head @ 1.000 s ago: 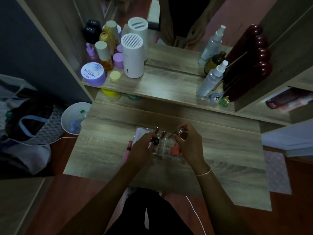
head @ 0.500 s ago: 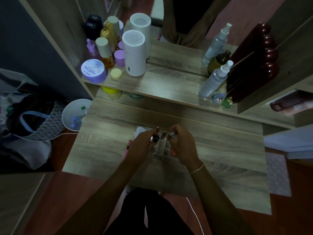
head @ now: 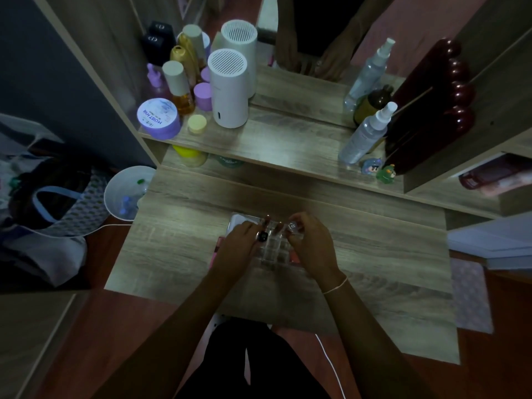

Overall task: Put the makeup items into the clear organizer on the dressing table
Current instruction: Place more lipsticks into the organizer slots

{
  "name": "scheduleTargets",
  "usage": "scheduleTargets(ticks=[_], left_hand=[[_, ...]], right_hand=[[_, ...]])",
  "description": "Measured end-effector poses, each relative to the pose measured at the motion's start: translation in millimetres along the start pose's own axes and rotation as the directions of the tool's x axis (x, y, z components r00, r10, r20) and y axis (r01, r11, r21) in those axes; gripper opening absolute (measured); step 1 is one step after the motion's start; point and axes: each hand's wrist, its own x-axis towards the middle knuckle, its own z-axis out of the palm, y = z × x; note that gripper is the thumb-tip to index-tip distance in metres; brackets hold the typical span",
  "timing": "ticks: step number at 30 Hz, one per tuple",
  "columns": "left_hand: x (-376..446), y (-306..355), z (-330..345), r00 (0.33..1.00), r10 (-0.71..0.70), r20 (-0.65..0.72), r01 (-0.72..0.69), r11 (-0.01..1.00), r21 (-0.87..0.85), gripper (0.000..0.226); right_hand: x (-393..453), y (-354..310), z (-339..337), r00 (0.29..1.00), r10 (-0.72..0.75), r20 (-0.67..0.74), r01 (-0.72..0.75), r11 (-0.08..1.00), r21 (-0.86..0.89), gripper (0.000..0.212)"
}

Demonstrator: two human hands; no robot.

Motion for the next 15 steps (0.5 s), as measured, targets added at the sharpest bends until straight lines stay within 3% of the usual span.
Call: scheduleTargets(ticks=[7,12,15], left_hand=[[-22,-6,6,0.987,0.042,-0.153,-0.007,0.975,0.223,0.034],[-36,-10,16,0.988,0.131,-0.076,-0.094,0.921,0.377,0.057],[-38,-10,17,0.992,0.119,-0.043,-0.089,0.899,0.429,0.059]], right_hand=[[-3,-1,-1,1.000,0.020,-0.008,-0.020,1.000,-0.019,0.026],[-6,-4,-2,0.999,0.016,-0.028,-0.017,0.999,-0.030,0.022],[-8,-6,-3,0.999,0.025,-0.020,-0.026,0.999,-0.030,0.020]])
